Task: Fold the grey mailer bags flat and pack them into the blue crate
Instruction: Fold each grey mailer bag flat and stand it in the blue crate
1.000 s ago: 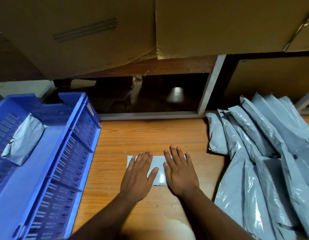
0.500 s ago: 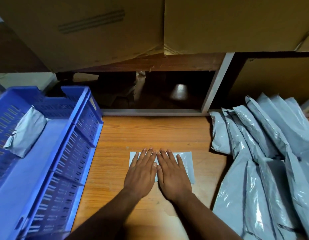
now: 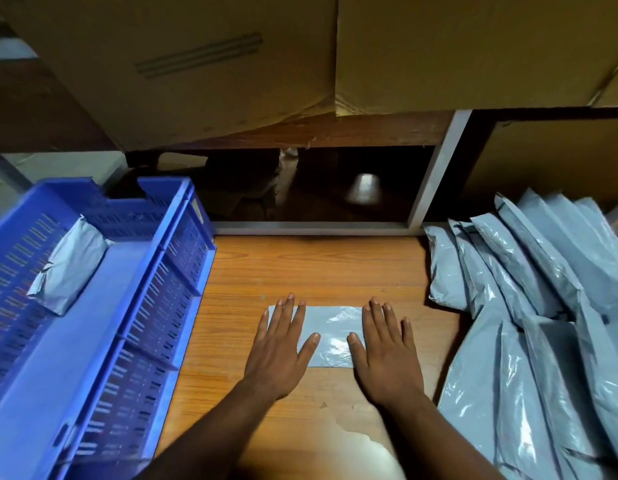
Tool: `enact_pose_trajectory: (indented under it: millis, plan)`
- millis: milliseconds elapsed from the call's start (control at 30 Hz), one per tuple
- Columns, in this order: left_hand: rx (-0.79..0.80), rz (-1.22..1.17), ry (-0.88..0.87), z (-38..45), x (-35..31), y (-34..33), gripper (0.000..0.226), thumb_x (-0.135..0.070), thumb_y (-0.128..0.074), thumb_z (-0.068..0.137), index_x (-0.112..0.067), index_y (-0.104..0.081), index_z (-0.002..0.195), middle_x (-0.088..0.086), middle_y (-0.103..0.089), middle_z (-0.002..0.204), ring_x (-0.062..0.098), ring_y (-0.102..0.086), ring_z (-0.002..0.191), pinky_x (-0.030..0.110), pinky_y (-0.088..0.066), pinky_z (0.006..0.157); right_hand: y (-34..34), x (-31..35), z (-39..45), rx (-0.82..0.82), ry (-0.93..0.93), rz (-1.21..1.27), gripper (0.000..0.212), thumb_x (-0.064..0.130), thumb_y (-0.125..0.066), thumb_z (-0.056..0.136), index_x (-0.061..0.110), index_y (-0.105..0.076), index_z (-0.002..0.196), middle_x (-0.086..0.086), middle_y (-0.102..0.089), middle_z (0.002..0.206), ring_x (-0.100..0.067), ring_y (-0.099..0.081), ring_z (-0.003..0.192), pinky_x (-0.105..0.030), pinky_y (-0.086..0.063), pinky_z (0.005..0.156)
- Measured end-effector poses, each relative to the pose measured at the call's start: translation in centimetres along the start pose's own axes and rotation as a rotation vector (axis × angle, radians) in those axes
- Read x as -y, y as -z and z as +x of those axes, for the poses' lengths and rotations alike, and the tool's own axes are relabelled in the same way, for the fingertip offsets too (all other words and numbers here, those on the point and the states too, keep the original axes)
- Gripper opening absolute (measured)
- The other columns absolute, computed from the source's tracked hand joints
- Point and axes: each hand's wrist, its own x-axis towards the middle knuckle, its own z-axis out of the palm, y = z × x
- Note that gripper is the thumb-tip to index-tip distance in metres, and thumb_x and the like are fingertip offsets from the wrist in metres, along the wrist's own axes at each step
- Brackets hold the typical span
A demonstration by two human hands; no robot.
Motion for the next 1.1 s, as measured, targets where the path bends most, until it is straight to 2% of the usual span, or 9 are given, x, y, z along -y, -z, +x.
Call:
enact_pose_trajectory:
  millis: [133, 233, 267, 367, 533, 767, 900, 1000, 1100]
  plan:
    - [0.037, -0.051, 0.025, 0.1, -0.2, 0.7, 0.081, -0.069, 0.011, 0.093, -0.032, 0.0, 0.164, -0.009, 0.011, 0.17, 0.012, 0.015, 0.156, 0.041, 0.01, 0.126, 1.0, 0.1, 0.7, 0.13, -0.046, -0.016, 0.079, 0.064, 0.005, 0.098, 0.022, 0.005, 0.165, 0.005, 0.017, 0.171, -0.017, 0.017, 0.158, -0.045, 0.01, 0.127]
    - [-0.078, -0.094, 0.067, 0.8, 0.4, 2.0, 0.08, -0.063, 0.002, 0.095, -0.029, -0.027, 0.161, -0.004, -0.015, 0.171, 0.017, -0.005, 0.158, 0.04, 0.003, 0.128, 3.3, -0.1, 2.0, 0.051, -0.031, 0.154, 0.074, 0.062, -0.012, 0.101, 0.02, -0.025, 0.16, -0.001, -0.026, 0.168, -0.028, -0.02, 0.156, -0.051, -0.02, 0.125]
    - [-0.125, -0.086, 0.073, 1.0, 0.8, 2.2, 0.078, -0.061, -0.001, 0.096, -0.026, -0.03, 0.16, -0.002, -0.016, 0.171, 0.018, -0.006, 0.158, 0.04, 0.0, 0.128, 4.0, -0.2, 2.3, -0.01, -0.04, 0.157, 0.073, 0.06, -0.015, 0.101, 0.018, -0.029, 0.159, -0.003, -0.031, 0.166, -0.029, -0.024, 0.154, -0.051, -0.026, 0.123]
    - [-0.175, -0.056, -0.032, 1.0, 0.7, 1.6, 0.069, -0.053, -0.01, 0.103, -0.02, -0.026, 0.162, -0.003, -0.013, 0.17, 0.014, -0.003, 0.158, 0.04, -0.003, 0.129, 4.4, 1.3, 2.3, -0.038, 0.033, 0.082, 0.071, 0.052, -0.009, 0.103, 0.018, -0.02, 0.164, -0.002, -0.018, 0.171, -0.024, -0.01, 0.159, -0.047, -0.013, 0.128]
    - [-0.134, 0.008, -0.164, -0.4, -1.1, -0.8, 0.063, -0.043, -0.01, 0.11, -0.011, -0.037, 0.157, 0.001, -0.03, 0.165, 0.019, -0.025, 0.154, 0.039, -0.012, 0.124, -0.1, 3.9, 0.5, 0.053, 0.235, 0.06, 0.066, 0.05, -0.001, 0.108, 0.022, -0.021, 0.165, 0.006, -0.009, 0.171, -0.018, -0.007, 0.16, -0.042, 0.001, 0.128]
    - [-0.061, 0.039, -0.104, -0.5, -1.5, -1.1, 0.066, -0.039, -0.002, 0.11, -0.009, -0.04, 0.155, 0.005, -0.033, 0.164, 0.022, -0.024, 0.155, 0.042, -0.015, 0.122, -1.1, 4.1, 0.5, 0.041, 0.212, 0.046, 0.058, 0.039, -0.015, 0.111, 0.016, -0.028, 0.163, 0.0, -0.018, 0.171, -0.023, -0.011, 0.159, -0.044, -0.002, 0.126]
    - [-0.047, 0.009, -0.087, -0.6, -1.3, -0.9, 0.069, -0.049, -0.001, 0.108, -0.018, -0.04, 0.157, 0.001, -0.029, 0.166, 0.022, -0.025, 0.155, 0.043, -0.009, 0.123, -0.1, 3.3, 0.6, 0.118, 0.163, 0.048, 0.071, 0.053, 0.005, 0.103, 0.024, -0.01, 0.166, 0.009, 0.006, 0.17, -0.018, 0.007, 0.16, -0.043, 0.013, 0.126]
    - [-0.041, -0.064, 0.0, -1.0, -0.1, 0.4, 0.076, -0.063, 0.002, 0.098, -0.029, -0.02, 0.163, -0.01, -0.014, 0.169, 0.014, -0.008, 0.158, 0.043, 0.008, 0.125, 1.5, 0.8, 0.1, 0.152, 0.004, 0.011, 0.076, 0.06, 0.014, 0.096, 0.03, 0.003, 0.165, 0.011, 0.014, 0.171, -0.016, 0.019, 0.157, -0.048, 0.012, 0.125]
    - [-0.08, -0.082, 0.006, -0.8, 0.8, 2.4, 0.066, -0.055, -0.011, 0.104, -0.026, -0.038, 0.156, -0.008, -0.037, 0.162, 0.01, -0.028, 0.151, 0.041, 0.005, 0.126, 2.9, 0.2, -0.4, 0.211, -0.013, -0.069, 0.09, 0.059, 0.016, 0.084, 0.027, -0.005, 0.166, 0.004, 0.004, 0.173, -0.022, 0.007, 0.159, -0.051, 0.002, 0.126]
